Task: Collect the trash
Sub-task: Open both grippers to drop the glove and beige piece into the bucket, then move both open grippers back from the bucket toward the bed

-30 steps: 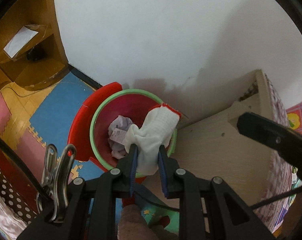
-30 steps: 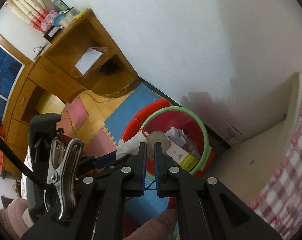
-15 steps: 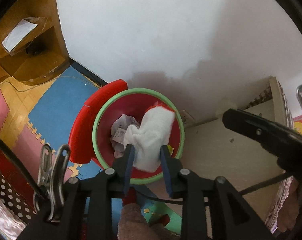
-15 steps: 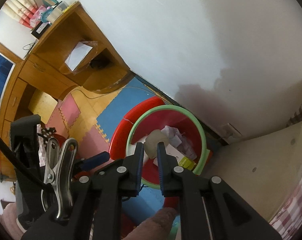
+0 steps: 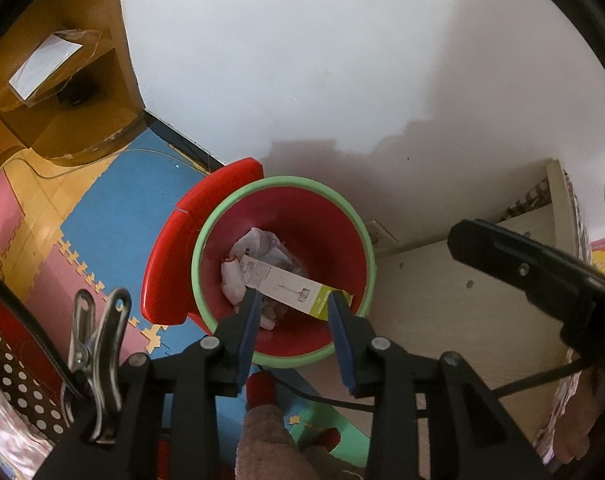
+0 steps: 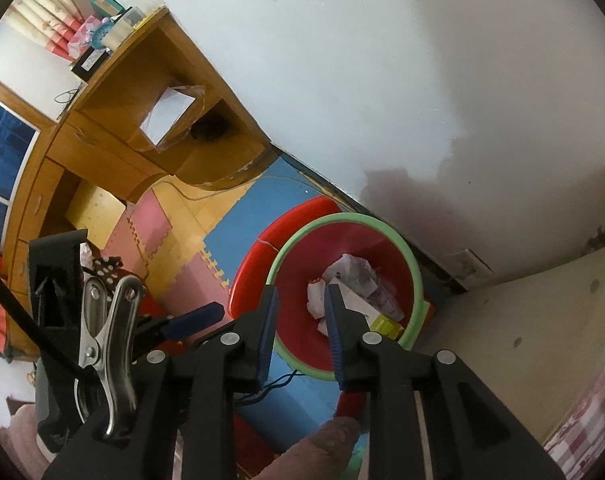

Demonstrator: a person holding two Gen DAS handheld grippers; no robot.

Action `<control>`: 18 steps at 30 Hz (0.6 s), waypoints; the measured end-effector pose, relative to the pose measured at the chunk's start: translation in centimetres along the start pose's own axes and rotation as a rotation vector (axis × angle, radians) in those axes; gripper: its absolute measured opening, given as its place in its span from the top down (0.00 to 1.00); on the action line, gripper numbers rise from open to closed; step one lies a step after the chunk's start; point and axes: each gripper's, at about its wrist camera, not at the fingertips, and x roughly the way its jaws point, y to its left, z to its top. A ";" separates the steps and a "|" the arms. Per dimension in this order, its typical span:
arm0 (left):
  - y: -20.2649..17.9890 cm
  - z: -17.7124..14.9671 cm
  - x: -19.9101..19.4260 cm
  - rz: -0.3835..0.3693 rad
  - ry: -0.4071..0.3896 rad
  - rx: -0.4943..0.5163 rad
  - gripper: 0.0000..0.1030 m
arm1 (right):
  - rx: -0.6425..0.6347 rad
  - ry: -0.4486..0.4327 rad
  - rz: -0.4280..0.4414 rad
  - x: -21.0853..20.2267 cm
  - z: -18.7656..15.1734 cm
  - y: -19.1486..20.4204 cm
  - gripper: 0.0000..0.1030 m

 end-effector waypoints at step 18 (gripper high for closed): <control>-0.2 -0.7 -3.3 -0.002 -0.040 0.029 0.65 | 0.008 -0.124 0.033 -6.2 -3.3 2.3 0.76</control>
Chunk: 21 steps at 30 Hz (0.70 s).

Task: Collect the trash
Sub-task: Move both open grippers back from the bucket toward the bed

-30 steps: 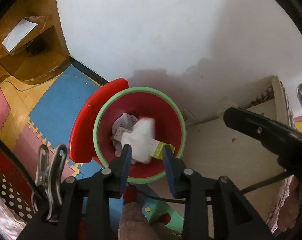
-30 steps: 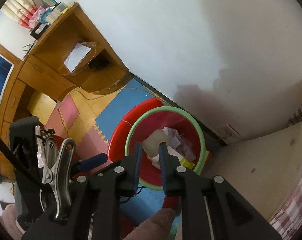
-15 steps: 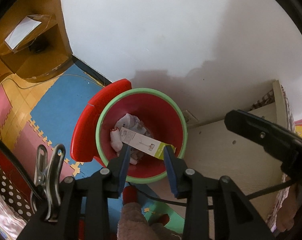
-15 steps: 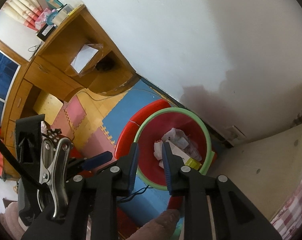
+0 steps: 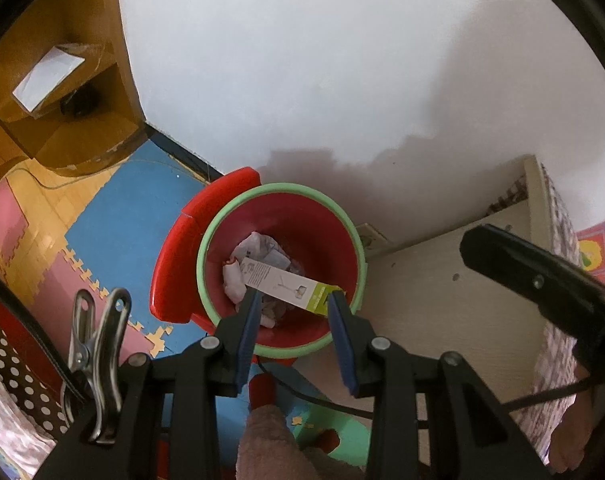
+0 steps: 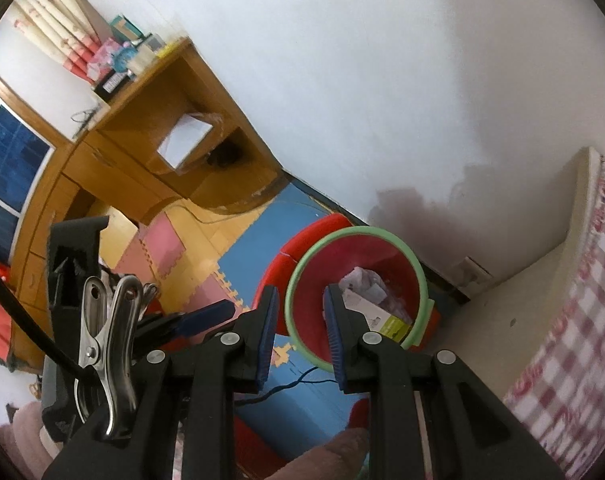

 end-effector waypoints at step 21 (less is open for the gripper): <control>-5.7 -5.2 -11.4 0.027 -0.166 0.102 0.65 | -0.040 -0.207 0.103 -15.3 -9.4 4.0 0.76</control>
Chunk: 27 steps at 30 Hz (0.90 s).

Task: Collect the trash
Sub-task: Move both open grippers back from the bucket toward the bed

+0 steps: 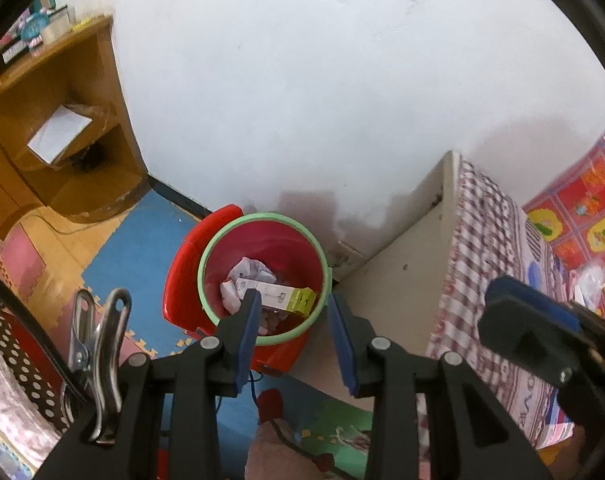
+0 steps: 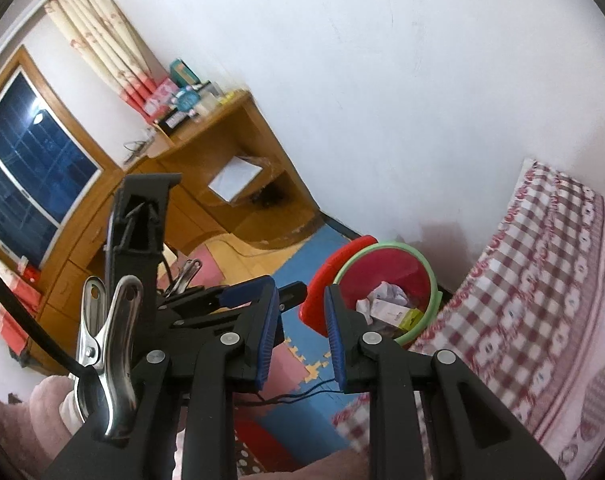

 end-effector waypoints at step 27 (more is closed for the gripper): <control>-18.0 -9.3 -10.4 -0.126 -0.074 0.256 0.65 | 0.217 -0.237 -0.141 -22.8 -13.8 -6.9 0.76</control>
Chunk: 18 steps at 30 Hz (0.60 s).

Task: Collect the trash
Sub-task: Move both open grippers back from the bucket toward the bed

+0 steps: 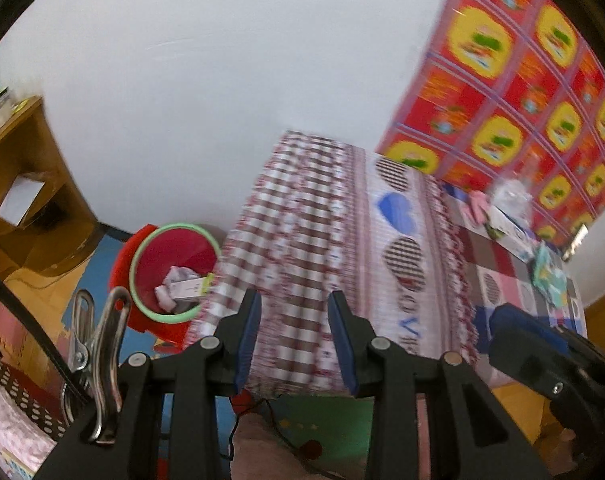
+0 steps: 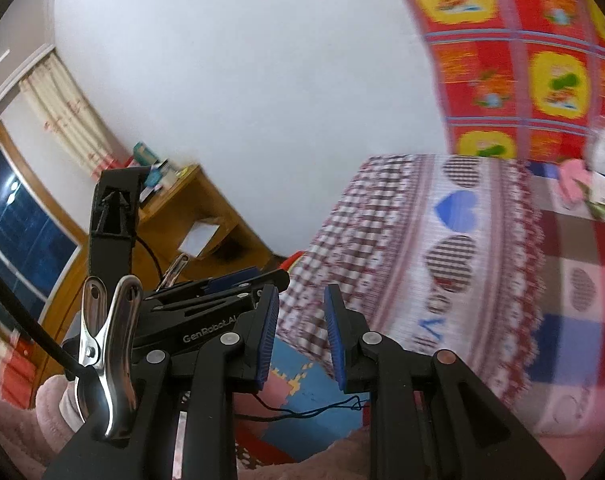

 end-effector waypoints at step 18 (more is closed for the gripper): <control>-17.8 0.3 1.4 -0.166 0.040 0.222 0.65 | 0.217 -0.147 -0.250 -11.4 -1.4 -12.2 0.76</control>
